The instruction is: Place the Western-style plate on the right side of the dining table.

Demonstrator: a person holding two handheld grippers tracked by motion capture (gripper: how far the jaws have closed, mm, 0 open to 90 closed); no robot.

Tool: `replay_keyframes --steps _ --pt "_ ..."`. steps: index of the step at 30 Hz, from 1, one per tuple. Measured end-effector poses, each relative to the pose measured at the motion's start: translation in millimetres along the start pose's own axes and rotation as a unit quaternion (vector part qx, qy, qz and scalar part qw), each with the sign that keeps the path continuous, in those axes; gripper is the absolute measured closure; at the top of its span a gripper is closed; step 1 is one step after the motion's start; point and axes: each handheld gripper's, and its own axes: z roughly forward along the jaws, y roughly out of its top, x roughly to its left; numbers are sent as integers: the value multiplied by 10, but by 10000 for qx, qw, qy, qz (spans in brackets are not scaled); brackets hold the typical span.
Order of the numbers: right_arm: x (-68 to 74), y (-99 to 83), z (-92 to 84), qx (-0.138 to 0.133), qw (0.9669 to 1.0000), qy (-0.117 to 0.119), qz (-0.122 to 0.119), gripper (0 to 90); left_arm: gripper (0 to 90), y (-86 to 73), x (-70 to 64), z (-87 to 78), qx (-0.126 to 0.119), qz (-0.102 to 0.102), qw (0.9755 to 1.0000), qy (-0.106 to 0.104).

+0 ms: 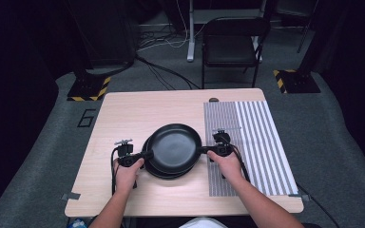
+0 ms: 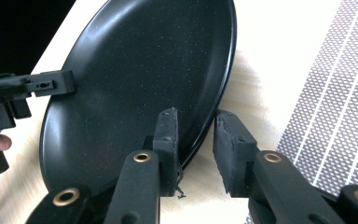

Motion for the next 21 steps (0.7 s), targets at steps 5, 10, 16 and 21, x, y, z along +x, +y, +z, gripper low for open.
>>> replay_keyframes --steps 5,10,16,21 --pt "-6 17 74 18 10000 6 57 713 699 -20 -21 -1 -61 33 9999 84" --pt "-18 38 109 -6 9999 13 100 715 703 -27 -17 -2 -85 -22 9999 91" --pt "-16 58 125 -14 10000 -16 45 716 703 -31 -19 1 -118 -1 9999 110" --pt "-4 58 119 -3 10000 -71 37 715 693 -28 -63 11 -145 100 9996 242"
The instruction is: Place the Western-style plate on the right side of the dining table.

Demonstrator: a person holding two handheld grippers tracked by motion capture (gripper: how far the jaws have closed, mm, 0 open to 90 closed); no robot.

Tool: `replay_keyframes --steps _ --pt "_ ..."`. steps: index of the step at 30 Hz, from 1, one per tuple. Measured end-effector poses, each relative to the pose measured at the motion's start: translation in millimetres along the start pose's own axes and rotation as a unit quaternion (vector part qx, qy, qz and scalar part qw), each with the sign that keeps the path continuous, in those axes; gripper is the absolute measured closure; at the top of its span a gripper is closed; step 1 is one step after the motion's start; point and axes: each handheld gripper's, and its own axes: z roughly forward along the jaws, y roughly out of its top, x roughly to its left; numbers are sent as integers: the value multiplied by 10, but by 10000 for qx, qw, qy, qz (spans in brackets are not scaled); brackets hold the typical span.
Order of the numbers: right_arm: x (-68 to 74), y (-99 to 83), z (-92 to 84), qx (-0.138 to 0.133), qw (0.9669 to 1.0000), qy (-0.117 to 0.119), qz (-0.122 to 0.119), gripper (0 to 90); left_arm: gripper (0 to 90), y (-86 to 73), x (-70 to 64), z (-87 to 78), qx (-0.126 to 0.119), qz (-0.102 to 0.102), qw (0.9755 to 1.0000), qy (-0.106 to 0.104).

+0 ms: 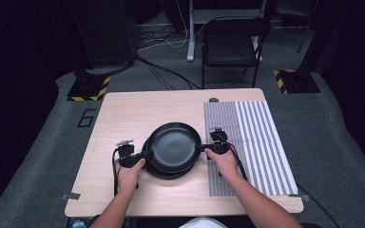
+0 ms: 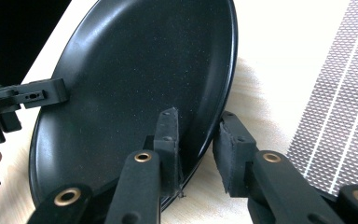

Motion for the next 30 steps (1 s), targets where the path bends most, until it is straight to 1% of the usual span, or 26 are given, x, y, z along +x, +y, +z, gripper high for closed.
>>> replay_keyframes --steps 2,5,8,10,12,14,17,18,20,28,30 --pt "9 -3 2 3 10000 -12 13 714 692 7 -10 -12 34 62 10000 68" --pt "28 -12 13 16 10000 -32 -20 714 694 19 -15 -31 59 97 9999 117" --pt "34 -24 25 46 10000 2 20 713 694 32 -18 -50 78 150 9997 172" --pt "42 -35 30 47 10000 18 -2 714 695 32 -24 -59 50 163 9996 203" --pt "59 -47 23 41 10000 10 -8 714 695 41 -30 -69 92 196 9995 233" --pt "69 -54 18 57 10000 20 2 718 694 47 -40 -79 84 245 9993 277" --pt "81 -60 7 64 10000 59 34 723 700 61 -48 -108 25 263 9993 265" --pt "84 -59 1 48 9999 72 66 724 699 68 -49 -117 2 349 9990 269" --pt "86 -54 -18 24 9998 145 127 727 696 71 -57 -123 -18 329 9991 278" --pt "119 -48 -78 -70 9998 168 59 728 692 102 -108 -166 -98 397 9988 277" --pt "122 -47 -104 -82 9998 182 85 727 692 114 -140 -183 -123 465 9984 287"
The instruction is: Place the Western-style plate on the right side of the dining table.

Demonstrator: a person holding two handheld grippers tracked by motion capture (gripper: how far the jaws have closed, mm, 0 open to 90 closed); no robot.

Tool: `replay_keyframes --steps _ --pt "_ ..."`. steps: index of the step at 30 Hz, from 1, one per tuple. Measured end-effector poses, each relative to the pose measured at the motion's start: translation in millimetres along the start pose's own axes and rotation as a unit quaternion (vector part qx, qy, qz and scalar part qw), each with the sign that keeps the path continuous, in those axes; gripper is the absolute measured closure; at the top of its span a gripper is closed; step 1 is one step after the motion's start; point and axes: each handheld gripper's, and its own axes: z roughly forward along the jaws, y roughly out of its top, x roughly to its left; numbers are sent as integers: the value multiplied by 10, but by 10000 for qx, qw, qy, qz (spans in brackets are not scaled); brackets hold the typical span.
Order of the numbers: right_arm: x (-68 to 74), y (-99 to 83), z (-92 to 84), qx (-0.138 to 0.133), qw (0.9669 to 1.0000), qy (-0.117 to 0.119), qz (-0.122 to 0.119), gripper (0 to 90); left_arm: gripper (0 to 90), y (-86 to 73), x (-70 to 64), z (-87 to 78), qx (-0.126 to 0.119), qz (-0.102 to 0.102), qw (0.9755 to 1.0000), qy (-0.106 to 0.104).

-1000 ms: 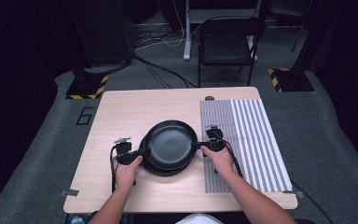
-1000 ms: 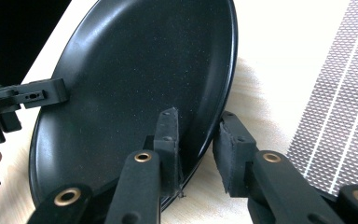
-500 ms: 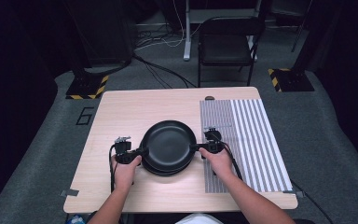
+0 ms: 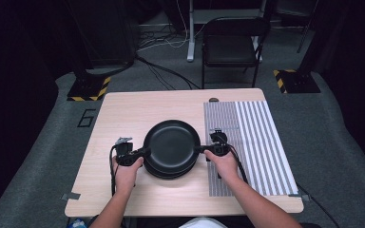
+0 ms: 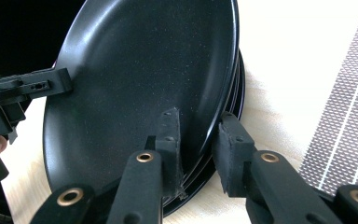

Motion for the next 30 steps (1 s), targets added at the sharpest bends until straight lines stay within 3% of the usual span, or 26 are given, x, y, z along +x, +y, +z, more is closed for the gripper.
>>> replay_keyframes --steps 13,18,23,26,30 --pt "-61 -55 -212 -100 9999 32 -54 727 687 56 -178 23 41 292 9995 -127" --pt "-78 -96 -309 -119 9999 47 -82 724 694 71 -245 44 54 286 9994 -202" --pt "-80 -152 -411 -138 9998 79 -106 730 691 90 -319 80 51 336 9993 -140" --pt "-129 -160 -417 -120 9998 159 -8 740 696 88 -343 108 55 307 9994 -118" --pt "-181 -159 -366 -86 9999 90 56 754 705 77 -322 154 120 244 9996 -87"
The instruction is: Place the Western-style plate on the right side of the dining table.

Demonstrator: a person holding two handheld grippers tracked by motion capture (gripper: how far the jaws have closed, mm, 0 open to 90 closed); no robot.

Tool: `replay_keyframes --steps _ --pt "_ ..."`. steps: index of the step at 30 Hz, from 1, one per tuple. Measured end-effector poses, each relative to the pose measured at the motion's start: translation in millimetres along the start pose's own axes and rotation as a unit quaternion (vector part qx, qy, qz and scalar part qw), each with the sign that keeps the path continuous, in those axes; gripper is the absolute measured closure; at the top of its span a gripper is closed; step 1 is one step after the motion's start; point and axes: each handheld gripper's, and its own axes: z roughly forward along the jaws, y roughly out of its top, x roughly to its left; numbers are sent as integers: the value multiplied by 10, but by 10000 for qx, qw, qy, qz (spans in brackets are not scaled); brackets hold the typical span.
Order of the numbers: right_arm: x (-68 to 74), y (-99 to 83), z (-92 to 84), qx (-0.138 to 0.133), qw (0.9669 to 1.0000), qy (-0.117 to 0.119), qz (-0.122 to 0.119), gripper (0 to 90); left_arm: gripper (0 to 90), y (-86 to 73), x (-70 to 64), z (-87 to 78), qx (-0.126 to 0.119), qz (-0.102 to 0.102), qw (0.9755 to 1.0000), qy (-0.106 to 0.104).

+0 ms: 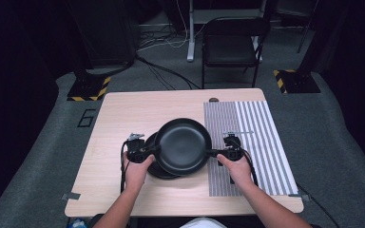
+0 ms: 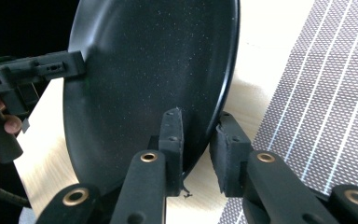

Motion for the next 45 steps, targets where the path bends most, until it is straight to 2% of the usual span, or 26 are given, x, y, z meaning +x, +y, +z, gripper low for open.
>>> replay_keyframes --steps 3,12,16,17,20,23,28,32,45 --pt "-18 24 23 -4 9999 64 101 759 706 2 7 6 -12 -8 10000 29" --pt "12 43 16 -5 9998 141 102 784 721 76 -13 -66 -108 93 9998 125" --pt "30 56 -20 -53 9997 213 85 791 726 116 -39 -102 -182 114 9997 115" --pt "34 62 -30 -75 9997 224 96 792 726 126 -41 -111 -170 177 9996 122" --pt "39 76 -64 -131 9996 240 101 798 727 143 -73 -118 -220 125 9996 117" --pt "42 92 -104 -195 9994 257 100 806 730 164 -86 -122 -231 190 9995 106" --pt "53 114 -163 -295 9992 277 73 811 729 200 -125 -129 -283 186 9994 87" --pt "40 121 -183 -319 9991 272 89 812 731 233 -162 -134 -297 269 9991 114" --pt "-1 128 -252 -375 9986 301 235 806 730 293 -242 -114 -312 327 9990 54"
